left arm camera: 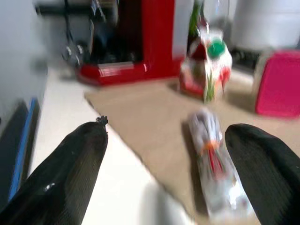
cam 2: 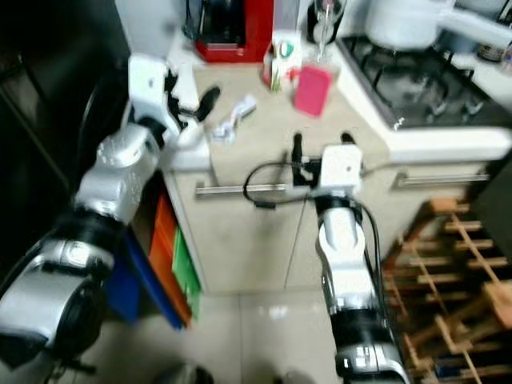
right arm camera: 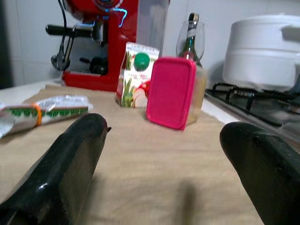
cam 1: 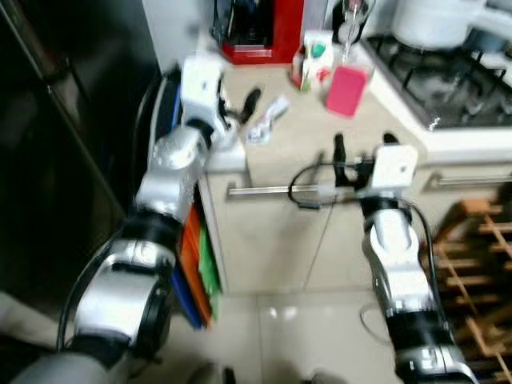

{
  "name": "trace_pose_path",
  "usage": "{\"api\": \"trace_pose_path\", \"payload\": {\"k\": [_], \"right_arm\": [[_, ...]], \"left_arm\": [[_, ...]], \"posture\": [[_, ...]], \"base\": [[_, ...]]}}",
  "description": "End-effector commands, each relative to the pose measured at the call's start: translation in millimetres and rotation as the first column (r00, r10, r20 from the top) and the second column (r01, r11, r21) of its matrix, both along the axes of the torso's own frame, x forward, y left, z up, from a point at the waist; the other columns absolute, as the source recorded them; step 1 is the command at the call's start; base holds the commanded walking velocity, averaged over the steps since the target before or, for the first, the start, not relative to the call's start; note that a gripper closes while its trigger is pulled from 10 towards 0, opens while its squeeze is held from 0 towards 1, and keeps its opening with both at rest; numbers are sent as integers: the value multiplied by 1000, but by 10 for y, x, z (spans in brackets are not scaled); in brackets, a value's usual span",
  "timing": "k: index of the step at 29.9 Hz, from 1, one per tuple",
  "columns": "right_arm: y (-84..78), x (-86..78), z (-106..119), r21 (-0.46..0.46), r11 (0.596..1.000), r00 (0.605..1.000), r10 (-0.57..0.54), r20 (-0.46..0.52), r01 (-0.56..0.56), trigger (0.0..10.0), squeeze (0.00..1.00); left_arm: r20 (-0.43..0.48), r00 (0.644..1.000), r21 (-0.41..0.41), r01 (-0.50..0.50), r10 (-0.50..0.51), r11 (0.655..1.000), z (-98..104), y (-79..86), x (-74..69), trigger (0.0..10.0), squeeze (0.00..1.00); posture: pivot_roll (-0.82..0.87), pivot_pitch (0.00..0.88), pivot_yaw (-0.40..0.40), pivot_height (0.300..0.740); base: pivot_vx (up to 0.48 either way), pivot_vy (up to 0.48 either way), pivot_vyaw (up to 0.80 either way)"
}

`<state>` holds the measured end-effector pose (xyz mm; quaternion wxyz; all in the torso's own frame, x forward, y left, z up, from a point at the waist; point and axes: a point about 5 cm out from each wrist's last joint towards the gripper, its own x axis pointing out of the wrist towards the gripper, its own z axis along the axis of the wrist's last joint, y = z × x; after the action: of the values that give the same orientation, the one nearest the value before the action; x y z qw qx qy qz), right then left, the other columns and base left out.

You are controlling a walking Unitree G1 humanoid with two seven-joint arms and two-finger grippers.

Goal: Restocking fridge

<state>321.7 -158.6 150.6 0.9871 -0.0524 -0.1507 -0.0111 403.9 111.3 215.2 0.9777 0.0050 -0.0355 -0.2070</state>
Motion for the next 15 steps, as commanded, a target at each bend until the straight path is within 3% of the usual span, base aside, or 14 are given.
{"api": "trace_pose_path", "payload": {"k": [1, 5, 15], "right_arm": [[-29, -22, 31, 6, 1000, 1000, -20, 13, 20, 10000, 0], [-58, -85, 42, -10, 999, 999, -45, 27, 45, 10000, 0], [-223, -191, 34, -26, 992, 992, -123, 36, 124, 10000, 0]], "left_arm": [[-22, 998, -1, 55, -55, 998, 78, -99, 40, 10000, 0], [-81, 992, -19, 91, -93, 996, 112, -220, 93, 10000, 0], [-114, 985, -101, 121, -132, 987, 234, -411, 125, 10000, 0]], "posture": [[-154, 46, 61, 723], [-172, 51, 78, 723], [-253, 53, 142, 723]], "base": [[0, 0, 0], [0, 0, 0], [0, 0, 0]]}}
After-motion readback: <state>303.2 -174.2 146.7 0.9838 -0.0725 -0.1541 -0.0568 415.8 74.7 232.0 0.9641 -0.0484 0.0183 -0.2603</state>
